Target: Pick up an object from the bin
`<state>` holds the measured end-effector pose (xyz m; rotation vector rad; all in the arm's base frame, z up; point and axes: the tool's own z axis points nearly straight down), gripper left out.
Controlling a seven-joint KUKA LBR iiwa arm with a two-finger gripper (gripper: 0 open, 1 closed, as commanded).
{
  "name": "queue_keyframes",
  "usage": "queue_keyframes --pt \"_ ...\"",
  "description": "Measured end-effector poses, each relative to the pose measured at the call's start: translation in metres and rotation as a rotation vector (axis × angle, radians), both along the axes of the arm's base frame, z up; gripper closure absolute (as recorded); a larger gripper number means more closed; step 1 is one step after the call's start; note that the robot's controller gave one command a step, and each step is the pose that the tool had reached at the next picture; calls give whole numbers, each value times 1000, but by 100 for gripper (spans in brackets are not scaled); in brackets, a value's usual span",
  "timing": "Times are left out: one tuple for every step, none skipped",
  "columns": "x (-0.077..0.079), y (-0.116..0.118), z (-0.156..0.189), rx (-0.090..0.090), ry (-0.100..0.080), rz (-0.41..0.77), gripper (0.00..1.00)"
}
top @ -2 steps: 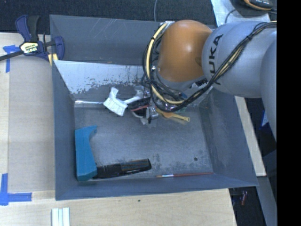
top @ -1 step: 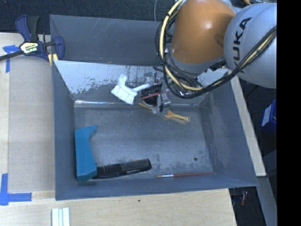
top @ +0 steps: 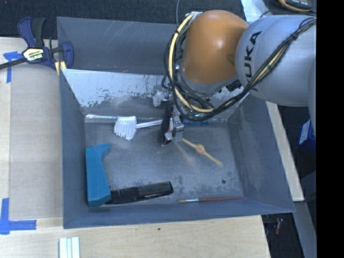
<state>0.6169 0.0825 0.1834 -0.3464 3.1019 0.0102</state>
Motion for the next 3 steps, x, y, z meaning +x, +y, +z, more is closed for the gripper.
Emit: queue_keyframes --pt "1 14 -86 0 10 -54 0" --pt "12 21 -112 4 0 -152 100" --pt "12 21 -112 4 0 -153 100"
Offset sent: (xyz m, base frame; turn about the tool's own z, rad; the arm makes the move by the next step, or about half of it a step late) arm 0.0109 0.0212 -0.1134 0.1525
